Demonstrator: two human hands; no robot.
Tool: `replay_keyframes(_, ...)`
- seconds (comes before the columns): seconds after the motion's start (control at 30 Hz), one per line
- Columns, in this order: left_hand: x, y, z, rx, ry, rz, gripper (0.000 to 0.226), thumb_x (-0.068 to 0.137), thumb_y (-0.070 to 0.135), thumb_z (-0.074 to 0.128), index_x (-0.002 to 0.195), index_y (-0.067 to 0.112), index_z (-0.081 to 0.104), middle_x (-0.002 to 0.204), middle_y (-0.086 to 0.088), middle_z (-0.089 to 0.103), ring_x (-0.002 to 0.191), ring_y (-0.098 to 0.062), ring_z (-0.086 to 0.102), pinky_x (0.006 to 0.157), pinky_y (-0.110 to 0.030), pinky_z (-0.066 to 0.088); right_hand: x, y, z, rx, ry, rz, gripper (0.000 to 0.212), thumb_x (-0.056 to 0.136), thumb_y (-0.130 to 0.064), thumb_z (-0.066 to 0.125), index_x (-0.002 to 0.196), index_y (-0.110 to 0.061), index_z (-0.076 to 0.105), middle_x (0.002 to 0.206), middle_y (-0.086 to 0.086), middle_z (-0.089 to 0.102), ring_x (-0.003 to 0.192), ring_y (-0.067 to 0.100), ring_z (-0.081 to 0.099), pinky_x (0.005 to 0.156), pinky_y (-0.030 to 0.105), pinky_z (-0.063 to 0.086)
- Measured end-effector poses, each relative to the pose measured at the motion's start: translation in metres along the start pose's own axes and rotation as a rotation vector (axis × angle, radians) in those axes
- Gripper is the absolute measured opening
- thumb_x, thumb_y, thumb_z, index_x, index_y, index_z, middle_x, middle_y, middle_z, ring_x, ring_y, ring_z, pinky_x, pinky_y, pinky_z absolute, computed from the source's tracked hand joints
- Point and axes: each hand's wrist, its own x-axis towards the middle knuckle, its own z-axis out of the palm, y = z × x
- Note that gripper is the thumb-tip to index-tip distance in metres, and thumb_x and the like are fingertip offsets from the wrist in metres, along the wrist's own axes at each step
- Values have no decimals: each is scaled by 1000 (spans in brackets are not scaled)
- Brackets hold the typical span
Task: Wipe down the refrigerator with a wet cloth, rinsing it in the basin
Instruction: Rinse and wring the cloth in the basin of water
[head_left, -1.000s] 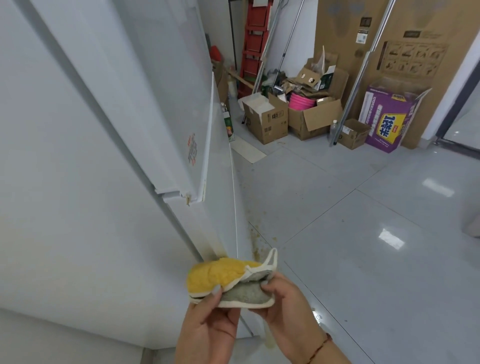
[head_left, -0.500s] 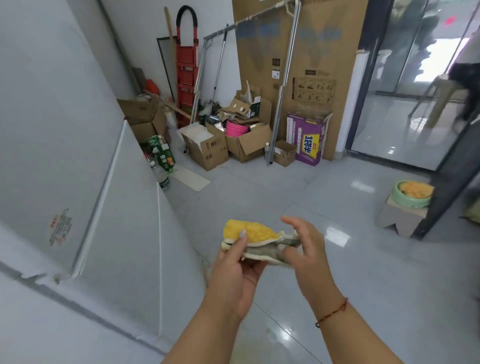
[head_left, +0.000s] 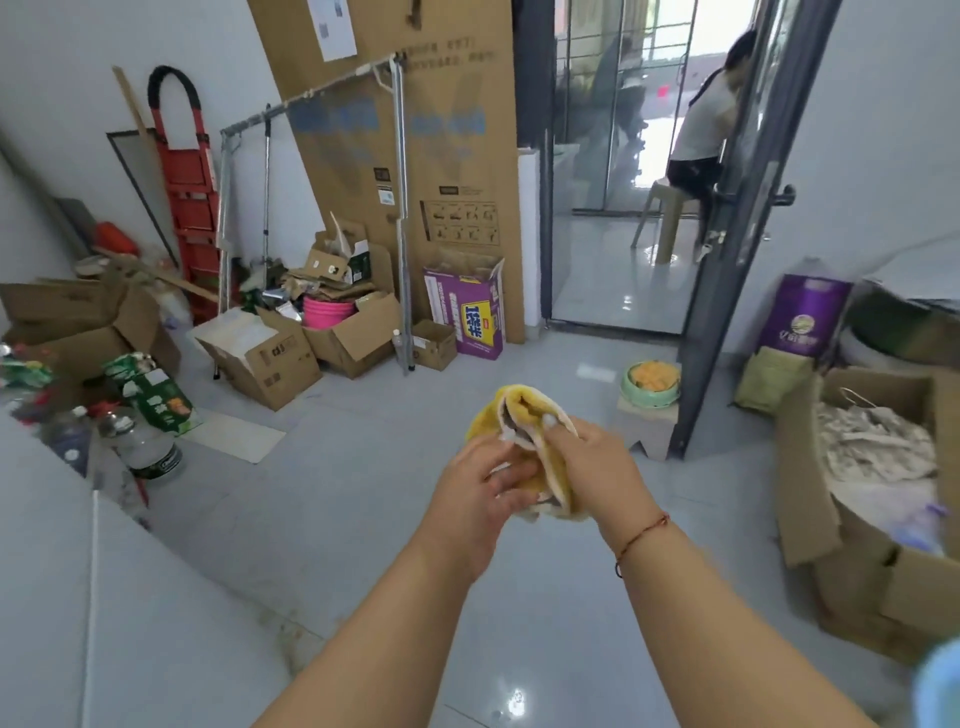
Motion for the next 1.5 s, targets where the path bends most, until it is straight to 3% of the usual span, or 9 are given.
replay_keyframes(0.13, 28, -14, 34, 317, -3, -3, 46, 75, 38, 74, 111, 12, 65, 96, -9, 71, 82, -23, 66, 63, -32, 50, 12, 12, -39, 310, 83, 257, 23, 96, -30, 54, 77, -17, 59, 84, 4, 61, 76, 16, 54, 69, 31, 42)
replay_keyframes(0.33, 87, -41, 95, 607, -69, -40, 14, 85, 20, 72, 97, 15, 65, 89, -5, 69, 74, -18, 64, 55, -27, 47, 36, 48, -111, 571, 396, 346, 11, 96, -22, 52, 87, -21, 57, 92, 3, 59, 93, 25, 56, 87, 40, 44)
replay_keyframes(0.5, 130, -58, 160, 800, -225, -36, 26, 81, 34, 74, 95, 16, 62, 88, -5, 68, 76, -18, 63, 61, -30, 52, 55, 74, -173, 181, 447, 228, 10, 92, -16, 51, 89, -15, 60, 86, 1, 62, 82, 16, 57, 70, 31, 44)
replay_keyframes(0.63, 169, -62, 204, 901, -460, 7, 22, 82, 38, 70, 91, 19, 65, 83, 3, 68, 78, -16, 63, 68, -31, 51, 62, 96, -229, 187, 357, 267, 15, 85, -25, 65, 83, -10, 67, 82, 8, 69, 78, 17, 62, 81, 40, 52)
replay_keyframes(0.73, 203, -65, 227, 1043, -697, 18, 16, 80, 33, 73, 83, 21, 63, 74, 7, 63, 69, -11, 57, 63, -24, 44, 48, 111, -274, 143, 343, 295, 15, 89, -22, 66, 76, -14, 66, 70, -2, 64, 64, 9, 58, 61, 25, 47)
replay_keyframes(0.9, 230, -108, 290, 1400, -1071, 74, 13, 75, 17, 68, 86, 24, 66, 82, 8, 65, 73, -7, 59, 62, -22, 44, -2, 150, -340, -11, 507, 406, 14, 86, -24, 70, 86, -10, 72, 72, -6, 64, 64, 3, 56, 59, 13, 44)
replay_keyframes(1.07, 220, -184, 345, 1448, -1231, 190, 17, 78, 11, 65, 71, 25, 61, 72, 10, 60, 70, -8, 56, 58, -23, 40, -76, 207, -370, -119, 679, 581, 18, 85, -32, 70, 72, -21, 66, 66, -13, 60, 63, 1, 53, 57, 11, 39)
replay_keyframes(1.4, 134, -338, 427, 1439, -1380, 415, 17, 82, 13, 57, 74, 26, 49, 78, 8, 56, 76, -17, 55, 55, -27, 35, -196, 310, -404, -243, 936, 864, 14, 83, -24, 68, 72, -27, 60, 71, -8, 60, 67, 10, 54, 62, 24, 41)
replay_keyframes(1.5, 117, -382, 435, 1518, -1460, 531, 23, 81, 4, 53, 77, 25, 45, 83, 7, 52, 78, -21, 53, 57, -29, 32, -218, 340, -414, -318, 884, 929, 13, 80, -26, 69, 73, -29, 57, 77, -9, 61, 73, 12, 58, 65, 27, 44)
